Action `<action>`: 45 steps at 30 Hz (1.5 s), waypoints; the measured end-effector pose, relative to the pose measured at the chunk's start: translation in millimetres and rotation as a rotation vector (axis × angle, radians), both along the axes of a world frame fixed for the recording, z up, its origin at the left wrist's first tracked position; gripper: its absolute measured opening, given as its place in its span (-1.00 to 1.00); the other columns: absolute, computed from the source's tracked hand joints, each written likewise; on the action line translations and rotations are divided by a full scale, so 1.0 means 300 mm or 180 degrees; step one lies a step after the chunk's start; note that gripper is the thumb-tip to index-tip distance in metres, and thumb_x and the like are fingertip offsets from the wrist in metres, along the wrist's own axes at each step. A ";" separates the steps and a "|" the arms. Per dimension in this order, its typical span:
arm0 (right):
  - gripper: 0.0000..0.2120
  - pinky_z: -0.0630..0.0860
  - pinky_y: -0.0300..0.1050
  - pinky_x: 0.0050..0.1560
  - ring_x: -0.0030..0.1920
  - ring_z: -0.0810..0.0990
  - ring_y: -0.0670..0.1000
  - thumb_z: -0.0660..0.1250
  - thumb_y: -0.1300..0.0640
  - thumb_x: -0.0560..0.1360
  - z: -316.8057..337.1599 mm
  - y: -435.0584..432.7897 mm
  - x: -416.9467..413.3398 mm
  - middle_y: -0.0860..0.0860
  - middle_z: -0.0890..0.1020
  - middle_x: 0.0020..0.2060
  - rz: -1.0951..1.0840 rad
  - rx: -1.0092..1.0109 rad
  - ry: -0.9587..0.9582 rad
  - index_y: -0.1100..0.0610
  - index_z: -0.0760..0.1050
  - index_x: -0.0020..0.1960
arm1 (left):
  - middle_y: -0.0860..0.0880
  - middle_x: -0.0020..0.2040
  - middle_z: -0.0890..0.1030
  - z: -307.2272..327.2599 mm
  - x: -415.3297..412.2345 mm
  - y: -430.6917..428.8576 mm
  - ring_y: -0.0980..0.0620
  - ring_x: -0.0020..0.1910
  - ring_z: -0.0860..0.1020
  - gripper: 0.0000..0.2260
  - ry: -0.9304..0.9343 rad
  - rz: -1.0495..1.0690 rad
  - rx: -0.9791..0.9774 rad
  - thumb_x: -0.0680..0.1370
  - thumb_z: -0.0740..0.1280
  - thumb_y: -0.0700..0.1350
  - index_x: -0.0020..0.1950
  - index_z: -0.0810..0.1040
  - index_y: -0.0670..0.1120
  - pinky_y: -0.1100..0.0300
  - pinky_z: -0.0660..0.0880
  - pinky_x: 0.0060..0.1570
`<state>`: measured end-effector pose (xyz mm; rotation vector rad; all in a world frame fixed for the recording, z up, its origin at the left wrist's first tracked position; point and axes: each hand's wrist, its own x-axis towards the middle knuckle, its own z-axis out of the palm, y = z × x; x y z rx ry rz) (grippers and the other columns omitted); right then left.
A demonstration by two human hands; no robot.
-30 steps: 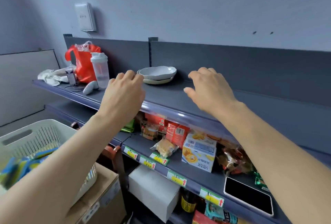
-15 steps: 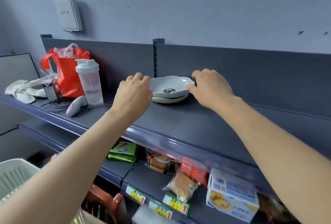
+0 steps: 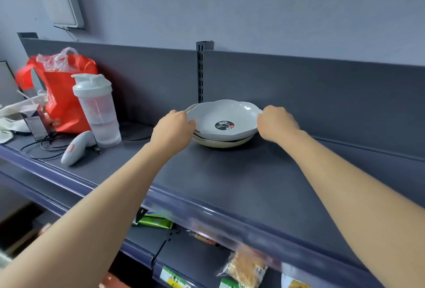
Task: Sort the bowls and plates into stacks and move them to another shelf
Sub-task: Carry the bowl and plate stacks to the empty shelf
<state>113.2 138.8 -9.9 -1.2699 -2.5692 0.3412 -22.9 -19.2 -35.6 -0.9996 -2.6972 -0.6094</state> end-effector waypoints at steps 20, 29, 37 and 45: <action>-0.84 0.30 -0.22 -0.54 -0.52 0.45 0.06 0.13 0.36 0.45 -0.046 0.044 -0.076 0.14 0.54 -0.39 0.0002 -0.0880 0.0593 0.24 0.37 -0.29 | -0.09 -0.43 0.33 0.014 -0.071 0.060 -0.11 -0.37 0.39 -0.74 -0.1527 0.0319 0.0920 0.48 0.19 -0.21 -0.37 0.20 -0.14 0.23 0.30 -0.38; -0.84 0.37 -0.13 -0.35 -0.24 0.47 0.15 0.13 0.38 0.43 -0.048 0.035 -0.069 0.17 0.53 -0.21 -0.0279 -0.0826 0.0928 0.23 0.34 -0.30 | -0.07 -0.30 0.38 0.000 -0.063 0.046 -0.14 -0.31 0.54 -0.72 -0.2235 0.0257 0.1458 0.60 0.07 0.00 -0.10 0.39 -0.18 0.00 0.56 0.02; -0.81 0.38 -0.13 -0.41 -0.14 0.56 0.16 0.12 0.35 0.45 -0.003 0.027 -0.024 0.18 0.57 -0.06 -0.0512 -0.1026 0.1718 0.15 0.28 -0.30 | -0.19 -0.12 0.54 -0.017 -0.041 0.041 -0.12 -0.33 0.55 -0.82 -0.2752 0.0086 0.1660 0.54 0.12 -0.28 0.01 0.49 -0.27 0.10 0.60 -0.32; -0.81 0.43 -0.13 -0.36 0.02 0.62 0.23 0.13 0.34 0.46 0.006 0.021 0.076 0.14 0.51 -0.06 -0.0647 -0.0917 0.1887 0.14 0.26 -0.28 | -0.08 -0.23 0.46 -0.021 -0.005 0.065 -0.17 -0.39 0.55 -0.79 -0.2839 0.0106 0.1892 0.52 0.07 -0.38 -0.23 0.36 -0.15 0.02 0.60 -0.31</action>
